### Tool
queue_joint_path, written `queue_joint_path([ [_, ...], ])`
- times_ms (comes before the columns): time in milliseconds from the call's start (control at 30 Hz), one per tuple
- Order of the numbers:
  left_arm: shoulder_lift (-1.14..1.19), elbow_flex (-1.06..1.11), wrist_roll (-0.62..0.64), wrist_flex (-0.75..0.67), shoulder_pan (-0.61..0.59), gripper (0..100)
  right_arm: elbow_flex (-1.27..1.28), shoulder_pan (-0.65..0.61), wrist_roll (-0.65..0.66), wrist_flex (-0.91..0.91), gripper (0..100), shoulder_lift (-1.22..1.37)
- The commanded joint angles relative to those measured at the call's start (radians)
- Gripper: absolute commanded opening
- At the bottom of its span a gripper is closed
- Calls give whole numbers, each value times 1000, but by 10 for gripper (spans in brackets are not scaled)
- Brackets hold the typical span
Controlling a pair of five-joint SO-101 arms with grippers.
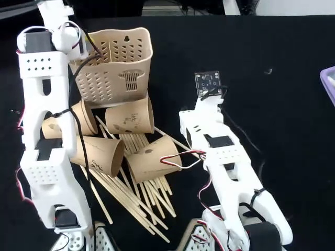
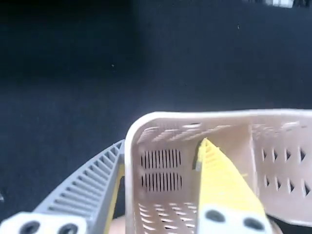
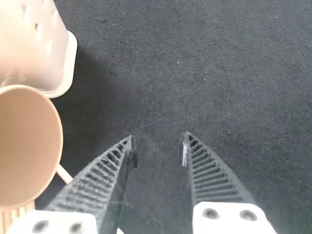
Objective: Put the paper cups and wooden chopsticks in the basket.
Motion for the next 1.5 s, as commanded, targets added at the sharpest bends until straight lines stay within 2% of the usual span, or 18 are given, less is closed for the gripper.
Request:
queue_joint_path([
  [0,-15,-133,-31,8,-5,229,-10,-12,12,-26,158,-2],
  [67,-17,-173,-34,18,-22,228,-10,-12,12,-26,158,-2],
  [200,-6,-303,-37,155,-61,229,-10,-12,12,-25,158,-2],
  [400,-17,-335,-38,322,-62,229,-12,-8,11,0,156,-25],
  [533,-51,-371,-38,367,-96,223,-62,-15,5,207,156,-147],
  [700,-150,-234,-38,367,-193,223,-70,-69,5,396,156,-351],
  [800,-290,-73,-38,367,-257,223,-73,-138,8,454,155,-432],
  [900,-462,185,-40,367,-300,223,-122,-173,5,540,155,-461],
  [1033,-744,634,-167,350,-300,223,-174,-250,17,680,158,-394],
  [1300,-1335,1504,-190,-43,-328,223,-193,-348,38,687,159,-197],
  [1467,-1603,1699,-190,-69,-326,226,-191,-351,38,692,159,-189],
])
